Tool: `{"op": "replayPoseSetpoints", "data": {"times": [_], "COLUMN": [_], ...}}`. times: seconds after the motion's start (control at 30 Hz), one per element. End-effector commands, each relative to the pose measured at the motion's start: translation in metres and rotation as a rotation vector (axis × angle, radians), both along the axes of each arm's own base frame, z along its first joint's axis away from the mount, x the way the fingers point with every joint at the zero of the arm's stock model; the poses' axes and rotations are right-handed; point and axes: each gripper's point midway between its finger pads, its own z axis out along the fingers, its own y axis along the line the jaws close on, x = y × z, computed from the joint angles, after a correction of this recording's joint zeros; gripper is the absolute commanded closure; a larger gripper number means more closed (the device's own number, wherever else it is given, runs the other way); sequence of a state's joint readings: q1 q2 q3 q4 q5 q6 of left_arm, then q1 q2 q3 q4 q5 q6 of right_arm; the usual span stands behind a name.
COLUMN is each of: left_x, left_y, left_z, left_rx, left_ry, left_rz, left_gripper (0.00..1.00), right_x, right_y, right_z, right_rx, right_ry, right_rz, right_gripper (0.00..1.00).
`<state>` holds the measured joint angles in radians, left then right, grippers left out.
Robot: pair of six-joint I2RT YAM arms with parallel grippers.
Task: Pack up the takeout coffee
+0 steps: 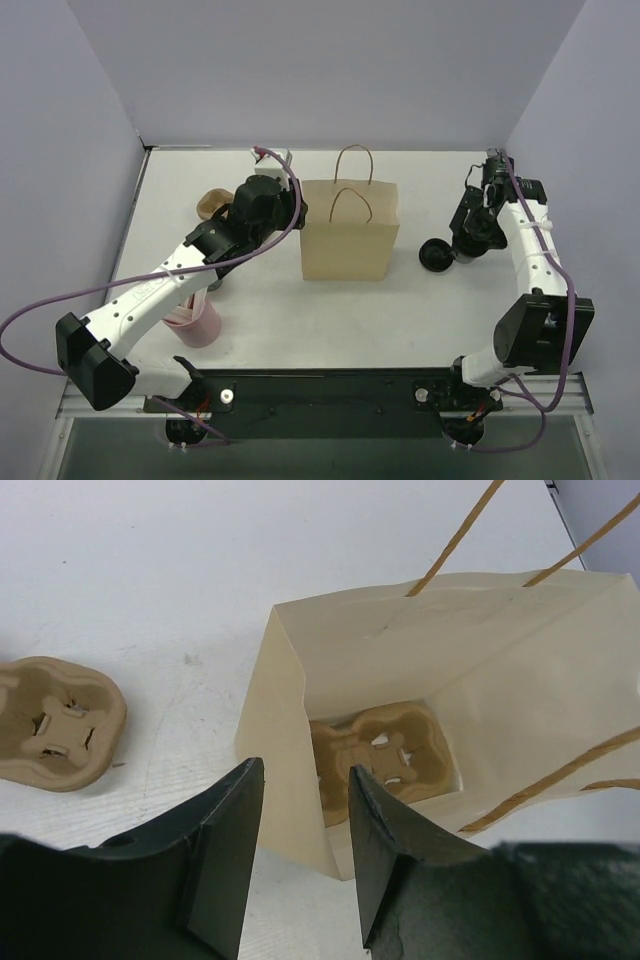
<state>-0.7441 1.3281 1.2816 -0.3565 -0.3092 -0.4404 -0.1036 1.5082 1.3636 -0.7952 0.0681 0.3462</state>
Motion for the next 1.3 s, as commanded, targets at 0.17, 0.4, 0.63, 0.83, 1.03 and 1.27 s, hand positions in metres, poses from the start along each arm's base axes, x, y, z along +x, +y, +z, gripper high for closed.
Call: {"op": "replayPoseSetpoints", "data": {"times": [0.17, 0.4, 0.63, 0.83, 1.03, 1.27], "left_x": [0.019, 0.027, 0.025, 0.014, -0.001, -0.017], "left_y": [-0.005, -0.009, -0.014, -0.027, -0.038, -0.033], "left_z": [0.023, 0.024, 0.031, 0.047, 0.063, 0.071], "left_rx": [-0.007, 0.002, 0.034, 0.001, -0.070, -0.127], "left_ry": [-0.072, -0.080, -0.119, -0.194, -0.308, -0.429], "left_rz": [0.027, 0.032, -0.030, -0.154, -0.262, -0.309], "left_gripper": [0.51, 0.57, 0.87, 1.00, 1.00, 1.00], "right_x": [-0.024, -0.028, -0.024, -0.036, -0.059, -0.074], "right_y": [0.005, 0.034, 0.085, 0.136, 0.196, 0.223], "right_z": [0.068, 0.126, 0.210, 0.275, 0.279, 0.232], "right_rx": [-0.076, -0.070, 0.018, 0.072, 0.138, 0.112], "right_ry": [-0.115, -0.284, -0.545, -0.772, -0.812, -0.693], "right_rz": [0.026, 0.134, 0.342, 0.575, 0.860, 0.989], "right_gripper": [0.46, 0.46, 0.47, 0.49, 0.49, 0.49]}}
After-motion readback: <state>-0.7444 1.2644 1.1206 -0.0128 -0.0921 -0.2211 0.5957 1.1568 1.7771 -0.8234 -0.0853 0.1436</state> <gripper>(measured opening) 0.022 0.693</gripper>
